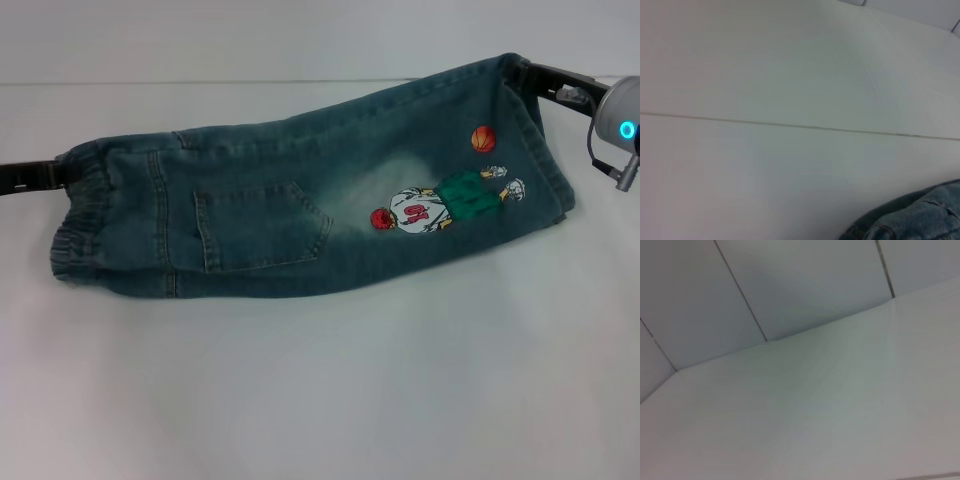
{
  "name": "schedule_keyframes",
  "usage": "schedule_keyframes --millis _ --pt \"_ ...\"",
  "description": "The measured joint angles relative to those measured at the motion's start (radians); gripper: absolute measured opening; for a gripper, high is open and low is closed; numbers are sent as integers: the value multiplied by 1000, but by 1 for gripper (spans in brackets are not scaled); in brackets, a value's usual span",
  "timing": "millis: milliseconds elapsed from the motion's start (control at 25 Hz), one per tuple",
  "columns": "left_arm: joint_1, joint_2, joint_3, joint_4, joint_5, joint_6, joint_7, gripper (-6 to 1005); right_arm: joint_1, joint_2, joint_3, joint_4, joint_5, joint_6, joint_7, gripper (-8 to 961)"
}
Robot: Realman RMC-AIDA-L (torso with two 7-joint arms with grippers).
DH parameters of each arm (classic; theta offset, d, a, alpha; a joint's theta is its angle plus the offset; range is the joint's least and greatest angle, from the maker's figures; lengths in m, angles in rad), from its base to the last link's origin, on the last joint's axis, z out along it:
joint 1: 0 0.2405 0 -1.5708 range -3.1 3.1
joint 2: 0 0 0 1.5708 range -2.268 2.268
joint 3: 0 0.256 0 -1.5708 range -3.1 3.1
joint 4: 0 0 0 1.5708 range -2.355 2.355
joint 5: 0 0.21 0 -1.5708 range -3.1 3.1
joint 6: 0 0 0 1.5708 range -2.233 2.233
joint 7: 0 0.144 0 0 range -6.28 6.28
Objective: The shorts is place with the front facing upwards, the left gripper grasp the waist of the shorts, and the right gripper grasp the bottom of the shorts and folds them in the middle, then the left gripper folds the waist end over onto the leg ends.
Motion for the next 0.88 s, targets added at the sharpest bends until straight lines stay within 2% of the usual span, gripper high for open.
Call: schedule_keyframes --millis 280,480,600,680,880 --pt "-6 -13 4 -4 -3 -24 14 51 10 1 -32 13 -4 39 -2 49" --pt "-9 -14 9 5 -39 -22 17 51 13 2 -44 19 -5 67 -2 50" --pt "-10 -14 12 2 -54 -40 17 118 14 2 -50 22 -6 76 -1 50" --pt "-10 -14 13 -1 -56 -50 18 162 14 2 -56 23 -6 77 -1 107" --pt "-2 -13 5 -1 -64 -55 12 356 4 1 -55 23 -2 71 -1 269"
